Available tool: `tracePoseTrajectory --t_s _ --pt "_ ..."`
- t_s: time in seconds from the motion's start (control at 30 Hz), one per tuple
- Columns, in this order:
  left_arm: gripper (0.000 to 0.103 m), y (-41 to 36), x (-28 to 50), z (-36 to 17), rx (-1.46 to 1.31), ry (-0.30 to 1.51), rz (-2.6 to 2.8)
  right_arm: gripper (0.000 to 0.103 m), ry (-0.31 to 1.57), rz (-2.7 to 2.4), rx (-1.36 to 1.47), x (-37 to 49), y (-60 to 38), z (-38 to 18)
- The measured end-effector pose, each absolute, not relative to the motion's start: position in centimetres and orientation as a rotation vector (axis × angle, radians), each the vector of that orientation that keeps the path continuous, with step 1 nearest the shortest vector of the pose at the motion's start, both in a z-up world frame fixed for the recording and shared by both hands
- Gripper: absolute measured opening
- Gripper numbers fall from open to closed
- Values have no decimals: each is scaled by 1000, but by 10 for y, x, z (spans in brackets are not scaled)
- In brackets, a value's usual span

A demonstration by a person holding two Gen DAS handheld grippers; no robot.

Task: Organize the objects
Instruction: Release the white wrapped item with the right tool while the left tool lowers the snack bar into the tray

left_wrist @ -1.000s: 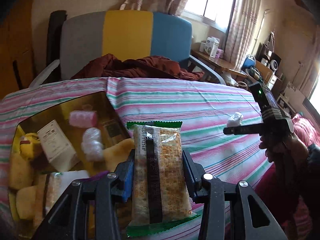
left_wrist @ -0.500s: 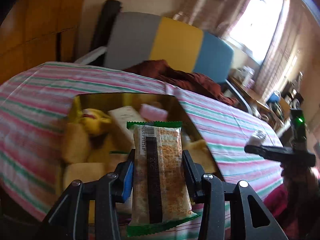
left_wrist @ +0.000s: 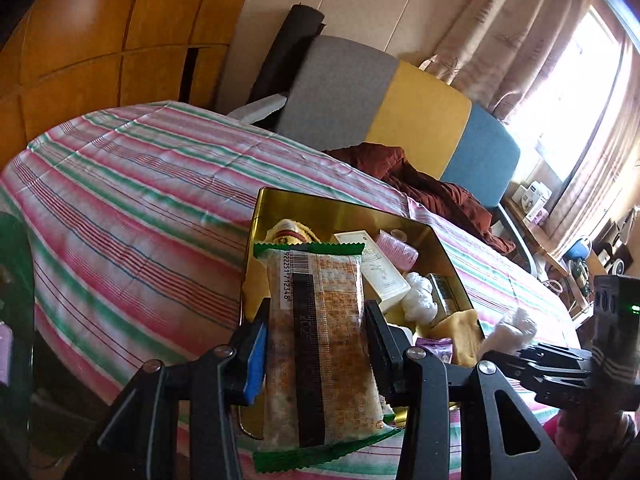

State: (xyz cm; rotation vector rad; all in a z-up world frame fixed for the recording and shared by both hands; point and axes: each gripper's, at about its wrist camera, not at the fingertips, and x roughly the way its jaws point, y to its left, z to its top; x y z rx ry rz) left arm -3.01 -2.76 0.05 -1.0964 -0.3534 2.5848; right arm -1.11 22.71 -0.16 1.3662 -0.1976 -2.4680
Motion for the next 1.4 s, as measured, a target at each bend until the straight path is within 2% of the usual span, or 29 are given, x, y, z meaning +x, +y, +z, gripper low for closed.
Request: tracePoseTrajectory --t_s 0.5,0.57,0.63,0.77,1.1,1.4 --pt "44 5 -44 -3 -1106 -334 2482 35 -165 -2517 1373 -56 219 4" --pt "44 11 -50 -3 -1112 -329 2479 36 -170 -2517 1379 -64 221 2" --pt "44 16 -58 -5 -1126 -353 2469 44 -173 -2532 1396 -75 222 0" --pt "44 24 -69 -8 -1147 -364 2473 45 -210 -2559 1394 -85 227 -1" --pt "44 22 -88 -29 -1256 -363 2545 48 -269 -2546 1432 -59 236 -18" --pt "44 34 -106 -36 -1268 -361 2565 49 -222 -2596 1420 -44 234 -16"
